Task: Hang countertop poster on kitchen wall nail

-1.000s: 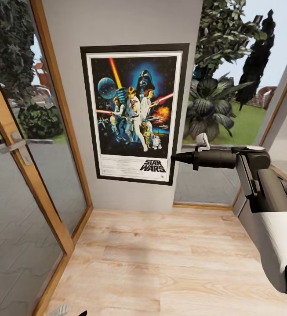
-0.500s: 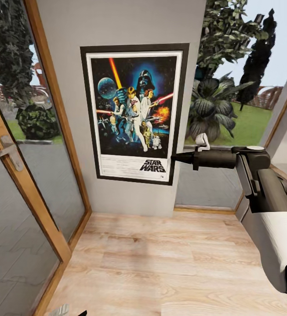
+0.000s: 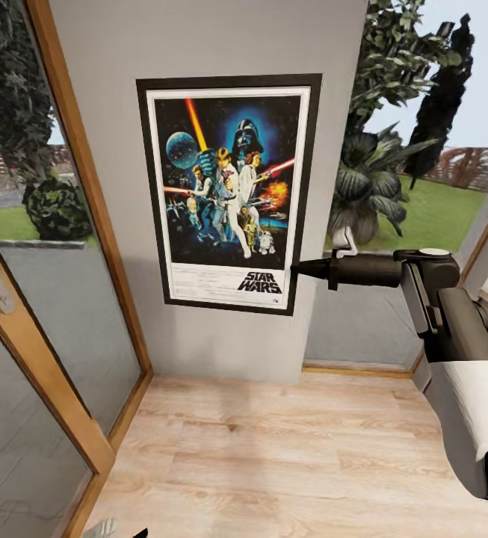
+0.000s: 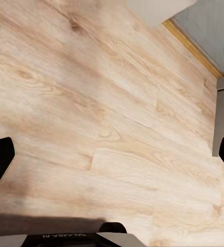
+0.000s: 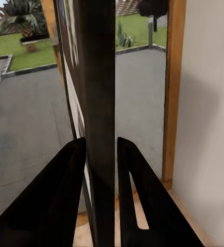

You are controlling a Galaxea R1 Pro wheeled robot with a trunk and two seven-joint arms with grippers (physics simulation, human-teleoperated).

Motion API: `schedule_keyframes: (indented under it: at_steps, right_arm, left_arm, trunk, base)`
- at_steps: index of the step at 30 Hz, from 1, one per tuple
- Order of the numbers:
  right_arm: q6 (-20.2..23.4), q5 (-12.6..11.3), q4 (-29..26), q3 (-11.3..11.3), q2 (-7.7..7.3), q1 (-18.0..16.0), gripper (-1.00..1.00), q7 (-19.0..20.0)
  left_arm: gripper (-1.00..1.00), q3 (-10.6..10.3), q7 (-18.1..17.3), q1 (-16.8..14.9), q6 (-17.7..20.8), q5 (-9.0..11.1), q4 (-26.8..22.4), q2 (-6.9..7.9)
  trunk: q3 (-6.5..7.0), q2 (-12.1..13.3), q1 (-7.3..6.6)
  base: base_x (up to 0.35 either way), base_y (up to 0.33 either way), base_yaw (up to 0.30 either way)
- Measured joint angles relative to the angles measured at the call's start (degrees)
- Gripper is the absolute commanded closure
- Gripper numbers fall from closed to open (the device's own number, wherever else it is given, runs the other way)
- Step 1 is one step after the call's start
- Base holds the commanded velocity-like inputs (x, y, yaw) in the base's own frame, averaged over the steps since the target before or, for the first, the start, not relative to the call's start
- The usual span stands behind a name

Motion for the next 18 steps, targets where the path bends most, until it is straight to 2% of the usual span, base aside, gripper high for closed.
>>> schedule_keyframes:
  at_steps: [18]
  right_arm:
    - [0.00, -0.04, 0.00, 0.00, 0.00, 0.00, 1.00, 0.00]
  left_arm:
    - [-1.00, -0.02, -0.01, 0.00, 0.00, 0.00, 0.00, 0.00]
  trunk:
    - [0.00, 0.00, 0.00]
  base:
    - [0.334, 0.103, 0.000]
